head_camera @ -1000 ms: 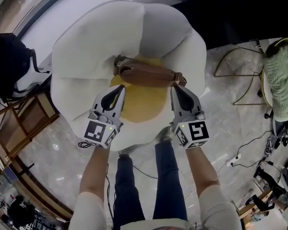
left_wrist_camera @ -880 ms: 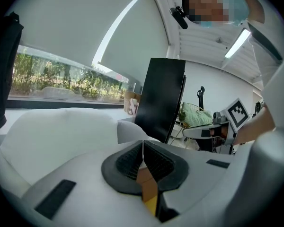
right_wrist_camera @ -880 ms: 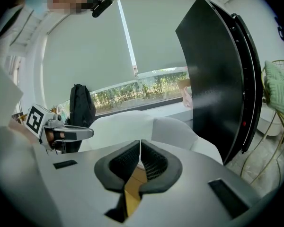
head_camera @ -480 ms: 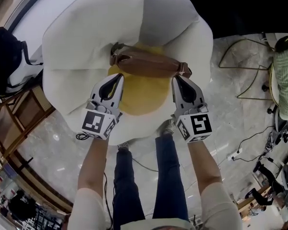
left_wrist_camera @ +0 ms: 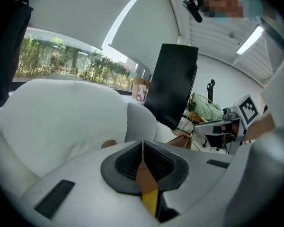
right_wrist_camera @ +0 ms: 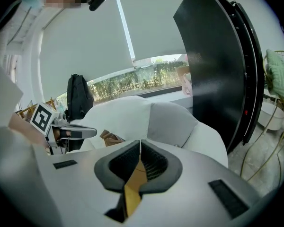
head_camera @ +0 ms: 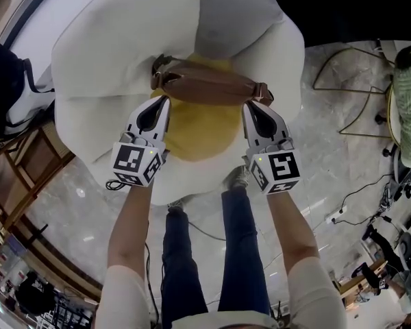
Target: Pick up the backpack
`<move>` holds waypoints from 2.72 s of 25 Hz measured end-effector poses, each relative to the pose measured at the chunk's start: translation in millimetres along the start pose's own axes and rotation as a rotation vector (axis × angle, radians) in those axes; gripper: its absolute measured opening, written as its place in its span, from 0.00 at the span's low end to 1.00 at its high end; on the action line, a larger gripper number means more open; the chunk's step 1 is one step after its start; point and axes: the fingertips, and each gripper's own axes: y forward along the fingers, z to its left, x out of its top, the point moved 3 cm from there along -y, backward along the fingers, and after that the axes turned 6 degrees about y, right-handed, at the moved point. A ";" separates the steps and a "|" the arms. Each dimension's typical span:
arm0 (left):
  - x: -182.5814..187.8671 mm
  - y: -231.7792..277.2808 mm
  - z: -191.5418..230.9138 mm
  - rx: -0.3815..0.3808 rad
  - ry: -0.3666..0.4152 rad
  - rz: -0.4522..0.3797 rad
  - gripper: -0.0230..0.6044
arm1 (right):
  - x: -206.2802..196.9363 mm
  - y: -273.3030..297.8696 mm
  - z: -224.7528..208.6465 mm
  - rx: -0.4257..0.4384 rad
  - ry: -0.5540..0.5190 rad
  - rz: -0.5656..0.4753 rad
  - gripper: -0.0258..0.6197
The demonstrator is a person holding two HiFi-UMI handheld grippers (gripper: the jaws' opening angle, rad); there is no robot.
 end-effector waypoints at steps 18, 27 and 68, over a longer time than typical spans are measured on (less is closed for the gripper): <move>-51.9 20.8 15.3 0.048 -0.139 0.170 0.44 | -12.3 5.5 -26.6 -0.106 -0.037 0.013 0.34; -63.5 31.6 17.8 0.042 -0.143 0.188 0.47 | -9.4 5.7 -32.0 -0.110 -0.100 0.002 0.46; -24.2 36.6 13.1 0.047 -0.057 0.188 0.25 | -6.7 15.9 -33.2 -0.042 -0.083 0.066 0.29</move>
